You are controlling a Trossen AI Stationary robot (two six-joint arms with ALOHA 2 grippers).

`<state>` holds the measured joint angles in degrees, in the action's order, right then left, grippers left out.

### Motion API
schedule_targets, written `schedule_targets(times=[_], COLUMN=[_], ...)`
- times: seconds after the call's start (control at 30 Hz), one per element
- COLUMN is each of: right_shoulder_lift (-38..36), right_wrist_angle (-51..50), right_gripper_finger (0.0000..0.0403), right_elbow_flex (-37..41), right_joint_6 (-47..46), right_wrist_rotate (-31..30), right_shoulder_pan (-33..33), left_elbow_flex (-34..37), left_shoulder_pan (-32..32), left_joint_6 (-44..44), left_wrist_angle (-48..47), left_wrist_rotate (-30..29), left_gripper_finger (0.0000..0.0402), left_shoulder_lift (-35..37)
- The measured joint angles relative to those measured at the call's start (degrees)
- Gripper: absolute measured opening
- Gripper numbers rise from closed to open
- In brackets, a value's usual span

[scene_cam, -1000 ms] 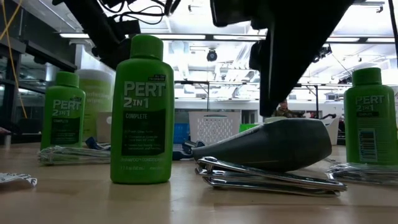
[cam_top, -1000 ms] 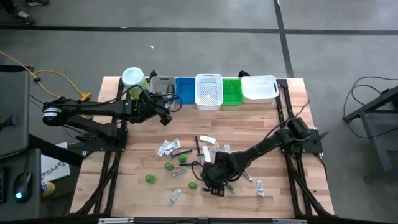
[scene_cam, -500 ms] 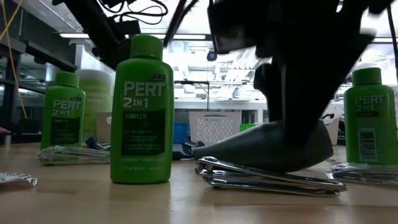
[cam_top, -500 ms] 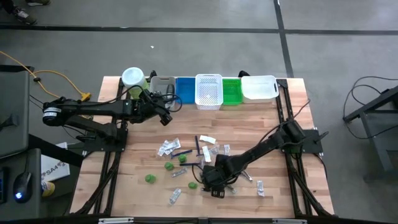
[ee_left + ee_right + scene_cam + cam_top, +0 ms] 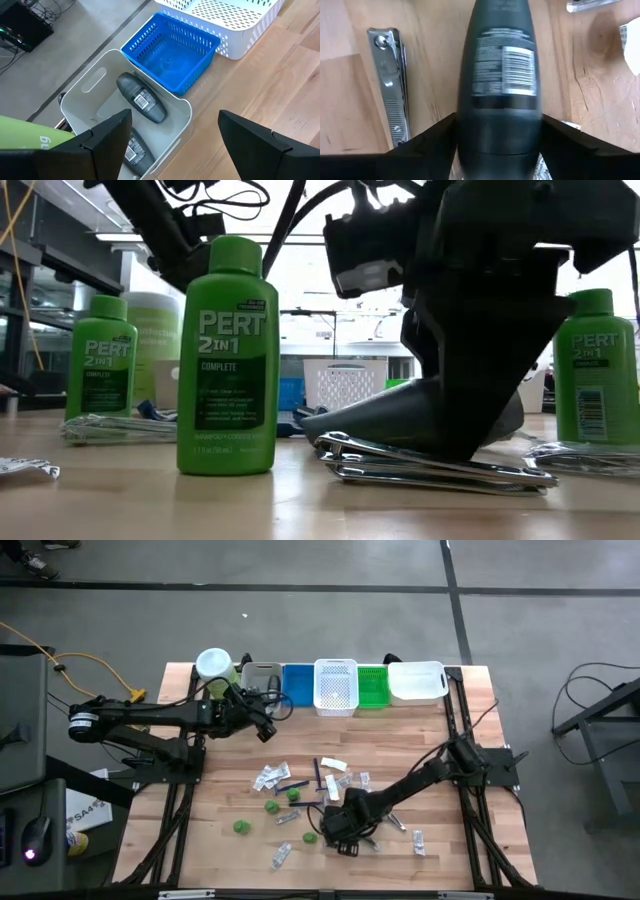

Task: Pick & Place Travel size toiletries
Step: Put the gray deodorant into the gray bin

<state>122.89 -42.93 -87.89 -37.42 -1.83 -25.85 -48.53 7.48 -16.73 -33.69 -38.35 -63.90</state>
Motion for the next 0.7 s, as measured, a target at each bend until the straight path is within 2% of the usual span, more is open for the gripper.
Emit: schedule_targets(times=[0.13,0.47,0.57,0.7], right_shoulder_lift=[0.02,-2.43,-6.05,-9.78], right_wrist_angle=[-0.26,-3.38,-8.20,-16.76], right_gripper_finger=[0.0197,0.0196,0.0196,0.0196], right_elbow_flex=[0.01,0.36,0.29,0.35], right_joint_6=[-0.18,-4.38,-4.39,-2.60], right_wrist_rotate=[0.17,1.11,-1.27,-8.47], right_shoulder_pan=[0.04,0.49,0.55,0.85], left_elbow_flex=[0.00,0.00,0.43,3.52], left_shoulder_pan=[0.01,0.01,0.01,0.05], left_joint_6=[-0.01,-0.02,0.14,3.10], left_wrist_angle=[-0.57,-0.81,0.25,5.43], left_wrist_rotate=[0.00,0.00,-0.28,-0.36], left_gripper_finger=[0.0296,0.0296,0.0296,0.0296], left_shoulder_lift=[-0.02,-0.02,0.00,0.00])
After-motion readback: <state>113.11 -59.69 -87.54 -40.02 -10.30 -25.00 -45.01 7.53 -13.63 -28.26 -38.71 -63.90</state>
